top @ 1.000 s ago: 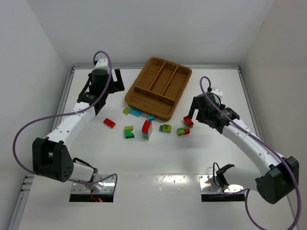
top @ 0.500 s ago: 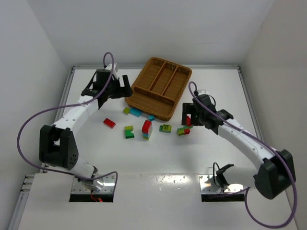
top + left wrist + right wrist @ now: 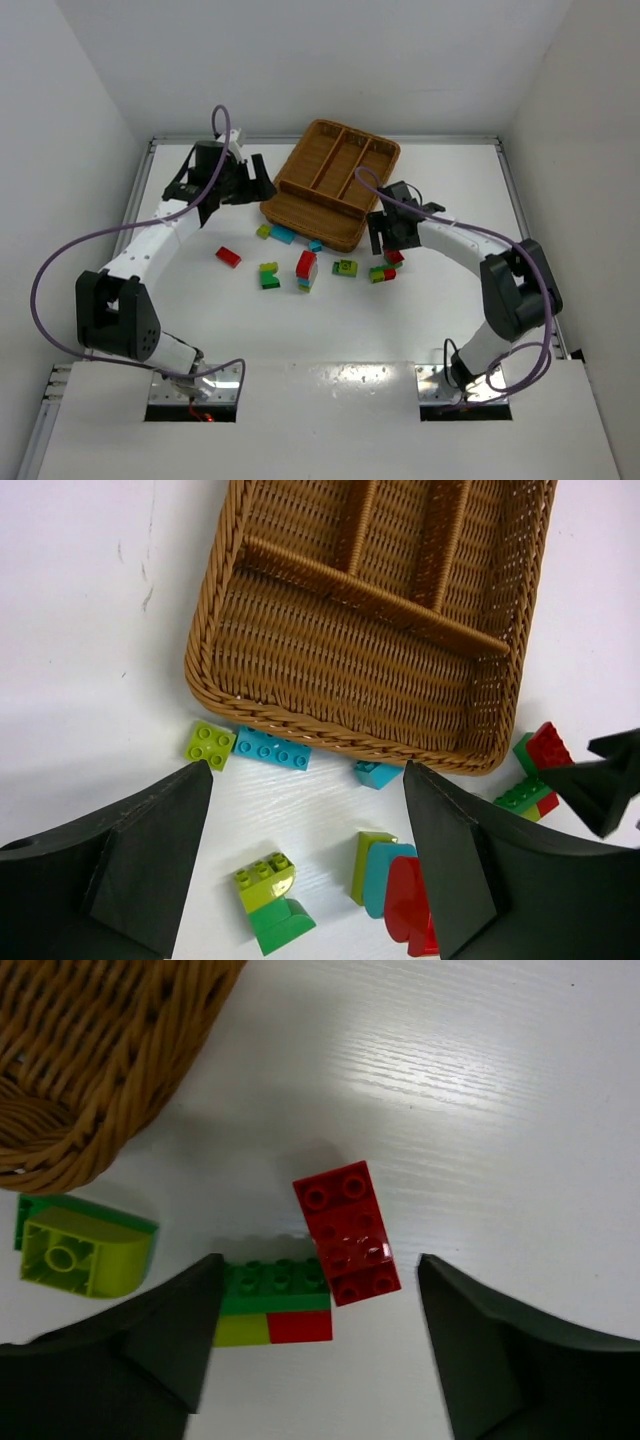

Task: Sort the legos into containers by color

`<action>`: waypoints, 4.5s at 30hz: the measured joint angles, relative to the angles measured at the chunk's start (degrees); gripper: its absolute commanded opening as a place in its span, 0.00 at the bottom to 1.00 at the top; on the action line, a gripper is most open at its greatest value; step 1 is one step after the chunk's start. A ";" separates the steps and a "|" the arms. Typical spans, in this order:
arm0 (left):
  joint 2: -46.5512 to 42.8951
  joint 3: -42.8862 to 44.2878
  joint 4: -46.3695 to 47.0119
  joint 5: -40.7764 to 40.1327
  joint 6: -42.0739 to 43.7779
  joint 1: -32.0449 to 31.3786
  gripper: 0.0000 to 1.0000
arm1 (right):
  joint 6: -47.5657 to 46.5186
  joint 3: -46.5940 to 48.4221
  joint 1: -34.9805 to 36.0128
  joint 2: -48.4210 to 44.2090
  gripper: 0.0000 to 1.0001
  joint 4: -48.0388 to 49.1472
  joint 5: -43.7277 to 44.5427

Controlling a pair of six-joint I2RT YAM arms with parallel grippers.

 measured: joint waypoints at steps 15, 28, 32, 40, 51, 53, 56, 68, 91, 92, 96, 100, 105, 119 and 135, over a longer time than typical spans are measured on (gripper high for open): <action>-0.50 -0.35 -0.94 1.95 0.31 0.00 0.90 | -2.86 -2.12 -2.99 4.57 0.49 2.60 -3.87; -0.48 1.90 -1.07 14.19 3.52 -3.98 0.96 | 1.29 -4.46 -4.96 -5.62 0.17 3.50 -8.68; -0.48 2.47 0.61 21.99 4.11 -4.87 0.94 | 3.17 -4.46 -6.91 -10.14 0.17 3.19 -13.94; 1.22 1.88 6.49 45.33 6.10 -7.10 0.79 | 9.42 -7.98 -13.09 -23.98 0.17 12.17 -39.23; 10.97 1.46 8.15 57.70 8.61 -13.79 0.90 | 17.62 -10.75 -13.75 -22.67 0.17 22.64 -60.28; 11.76 1.51 8.28 58.77 8.74 -13.77 0.90 | 18.38 -10.75 -13.75 -22.45 0.17 23.91 -62.07; 13.46 2.62 8.22 60.72 8.72 -13.81 0.90 | 19.12 -10.75 -13.75 -22.32 0.17 25.05 -64.24; 16.96 9.38 11.19 63.69 4.57 -15.32 0.82 | 18.91 -10.10 -10.84 -19.12 0.17 24.63 -67.30; 19.39 8.76 11.39 66.71 4.70 -13.35 0.49 | 17.14 -9.29 -10.82 -17.99 0.17 22.88 -68.15; 19.39 8.76 11.39 66.73 4.72 -13.35 0.49 | 17.14 -9.29 -10.80 -17.90 0.17 22.86 -68.15; 19.37 8.76 11.41 66.79 5.09 -13.35 0.78 | 17.18 -9.29 -10.75 -17.70 0.17 23.28 -68.15; 19.37 8.63 11.41 67.06 5.11 -13.35 0.79 | 17.53 -9.29 -10.75 -17.53 0.17 23.93 -68.15; 19.37 8.52 11.41 67.91 5.53 -13.73 0.55 | 17.62 -9.29 -10.75 -17.49 0.17 24.24 -68.17; 19.37 8.55 11.34 67.95 6.19 -14.38 0.00 | 17.84 -9.29 -10.82 -17.31 0.17 24.37 -68.72; 19.12 6.71 11.50 58.45 1.81 -5.16 0.00 | 14.47 -5.53 -11.63 -21.05 0.13 14.49 -48.68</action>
